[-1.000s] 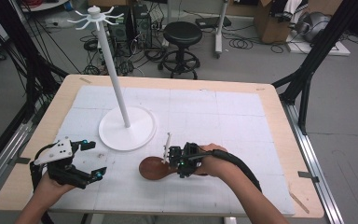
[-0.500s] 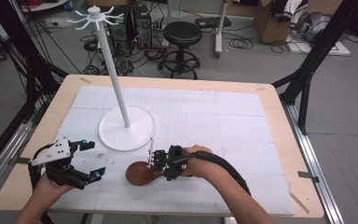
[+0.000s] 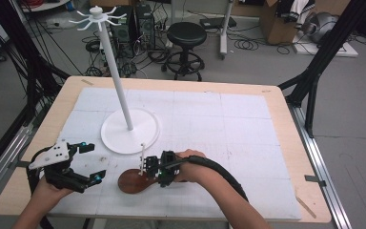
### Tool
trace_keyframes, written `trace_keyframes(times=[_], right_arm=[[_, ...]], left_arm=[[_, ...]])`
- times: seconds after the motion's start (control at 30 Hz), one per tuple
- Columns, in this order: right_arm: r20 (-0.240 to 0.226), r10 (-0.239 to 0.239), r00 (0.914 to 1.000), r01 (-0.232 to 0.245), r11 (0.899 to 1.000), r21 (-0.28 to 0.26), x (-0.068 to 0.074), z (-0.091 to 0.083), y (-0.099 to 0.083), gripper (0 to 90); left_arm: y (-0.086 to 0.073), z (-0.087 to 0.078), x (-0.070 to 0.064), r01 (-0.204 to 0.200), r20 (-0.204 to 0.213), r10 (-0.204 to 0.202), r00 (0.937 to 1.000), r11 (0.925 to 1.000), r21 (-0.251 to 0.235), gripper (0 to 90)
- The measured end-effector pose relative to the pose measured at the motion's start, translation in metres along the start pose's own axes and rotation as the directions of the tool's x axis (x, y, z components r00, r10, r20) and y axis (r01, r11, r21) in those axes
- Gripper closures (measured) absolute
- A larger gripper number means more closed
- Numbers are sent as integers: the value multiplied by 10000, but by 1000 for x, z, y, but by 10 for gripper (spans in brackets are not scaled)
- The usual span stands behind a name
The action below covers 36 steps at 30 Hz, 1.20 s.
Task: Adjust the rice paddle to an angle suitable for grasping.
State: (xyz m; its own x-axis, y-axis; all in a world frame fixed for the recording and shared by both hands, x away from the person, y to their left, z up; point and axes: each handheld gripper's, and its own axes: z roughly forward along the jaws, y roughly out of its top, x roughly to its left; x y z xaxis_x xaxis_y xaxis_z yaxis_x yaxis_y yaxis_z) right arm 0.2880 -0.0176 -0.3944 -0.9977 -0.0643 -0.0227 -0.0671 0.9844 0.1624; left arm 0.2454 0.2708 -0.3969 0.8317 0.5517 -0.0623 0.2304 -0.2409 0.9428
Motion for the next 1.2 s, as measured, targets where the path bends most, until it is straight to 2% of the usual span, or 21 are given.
trace_keyframes(times=[0.3, 0.37, 0.4, 0.43, 0.6, 0.63, 0.83, 0.9, 1.0, 1.03, 1.13, 1.2], right_arm=[[24, -253, 9997, 252, 9996, 153, 1, 9, 10, 788], [-67, -84, 9999, 86, 9995, 301, 2, 10, 10, 787], [-67, -84, 9999, 86, 9995, 301, 2, 10, 10, 787], [14, -283, 9996, 283, 9994, 222, 1, 12, 11, 787], [28, -323, 9995, 323, 9993, 188, 2, 14, 12, 786], [-21, -503, 9987, 503, 9987, 110, 0, 16, 13, 785], [-79, -410, 9991, 411, 9990, 152, 1, 17, 13, 782], [6, -451, 9990, 451, 9990, 15, 1, 17, 13, 771], [-161, -451, 9989, 446, 9986, -295, 0, 14, 11, 724], [-207, -254, 9995, 241, 9978, -615, -2, 9, 10, 641], [-354, 52, 9994, -86, 9952, -973, -3, 2, 6, 605], [-408, 98, 9991, -142, 9938, -1100, -4, 0, 5, 584]], left_arm=[[-1, -1, 1, 31, -31, -31, 10000, 10000, 0, 17], [-1, -1, 1, 33, -37, -33, 10000, 10000, 1, 17], [-1, -1, 1, 33, -37, -33, 10000, 10000, 1, 17], [-1, -1, 1, -17, -8, 17, 10000, 10000, 46, 17], [-1, -1, 0, 15, -4, -15, 10000, 10000, 26, 17], [-1, -1, 0, 38, -17, -38, 10000, 10000, 22, 17], [-1, -1, 1, 40, -27, -40, 10000, 10000, -2, 17], [-1, -2, 0, 36, -33, -36, 10000, 10000, -14, 17], [-1, -2, 1, 39, -24, -39, 10000, 10000, -33, 17], [-1, -2, 1, 19, -40, -20, 10000, 10000, -28, 17], [-1, -3, 1, -9, -20, 9, 10000, 10000, -3, 17], [-1, -2, 1, 19, -42, -20, 10000, 10000, -34, 17]])
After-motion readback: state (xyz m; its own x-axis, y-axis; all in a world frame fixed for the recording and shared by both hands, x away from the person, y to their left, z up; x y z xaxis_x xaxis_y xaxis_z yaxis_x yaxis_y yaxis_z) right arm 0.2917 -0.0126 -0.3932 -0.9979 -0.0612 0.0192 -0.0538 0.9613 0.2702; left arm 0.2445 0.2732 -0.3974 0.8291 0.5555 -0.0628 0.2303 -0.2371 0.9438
